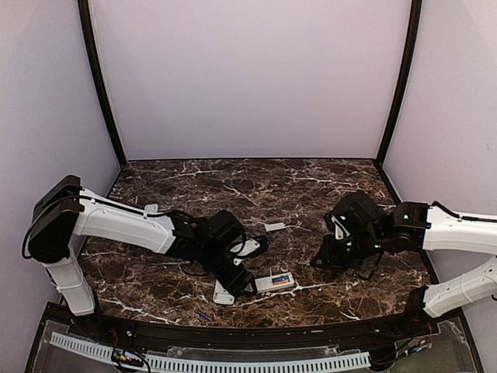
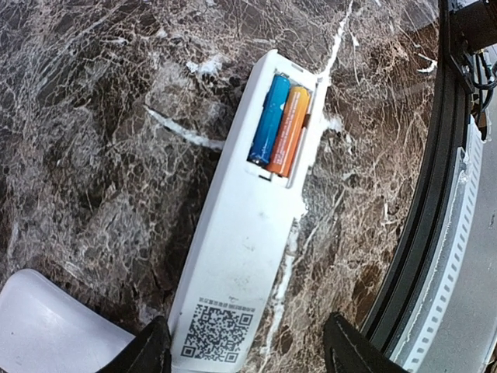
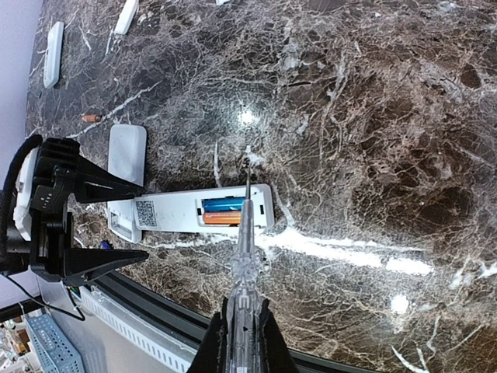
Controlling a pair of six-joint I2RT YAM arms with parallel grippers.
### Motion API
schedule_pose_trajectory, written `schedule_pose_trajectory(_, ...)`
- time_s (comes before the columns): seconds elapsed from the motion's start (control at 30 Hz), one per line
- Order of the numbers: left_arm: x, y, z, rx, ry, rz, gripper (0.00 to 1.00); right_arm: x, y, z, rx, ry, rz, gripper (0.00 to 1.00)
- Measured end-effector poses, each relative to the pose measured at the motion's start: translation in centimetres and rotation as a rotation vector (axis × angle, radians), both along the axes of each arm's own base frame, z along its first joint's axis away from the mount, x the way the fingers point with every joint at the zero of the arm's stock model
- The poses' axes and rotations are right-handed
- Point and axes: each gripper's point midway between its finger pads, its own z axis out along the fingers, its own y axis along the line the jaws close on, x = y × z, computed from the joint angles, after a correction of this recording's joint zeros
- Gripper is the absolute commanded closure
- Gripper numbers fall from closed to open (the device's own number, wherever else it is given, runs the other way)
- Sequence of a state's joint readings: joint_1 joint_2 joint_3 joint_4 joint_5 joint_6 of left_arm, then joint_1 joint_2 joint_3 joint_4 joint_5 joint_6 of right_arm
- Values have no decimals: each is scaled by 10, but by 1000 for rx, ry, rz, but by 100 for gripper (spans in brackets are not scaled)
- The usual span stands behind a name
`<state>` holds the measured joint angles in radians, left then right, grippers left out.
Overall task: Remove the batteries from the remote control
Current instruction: Hold the remote control without the battery cover at the center of the board.
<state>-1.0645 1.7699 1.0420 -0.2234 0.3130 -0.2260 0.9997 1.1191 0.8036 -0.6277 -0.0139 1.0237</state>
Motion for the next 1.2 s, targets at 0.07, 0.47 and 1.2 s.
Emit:
schedule_pose_trajectory(0.07,0,0,-1,5,-14,-6,34,1,-1,0,-4,-4,-6,100)
schedule_pose_trajectory(0.47,0,-1,-5,43,-119,-51,33,-1,-2,6,19,-7,-7,100)
schedule_pose_trajectory(1.2,-2,1,-23,173,-277,-197,58,-25,-1,8,63,42,79,100)
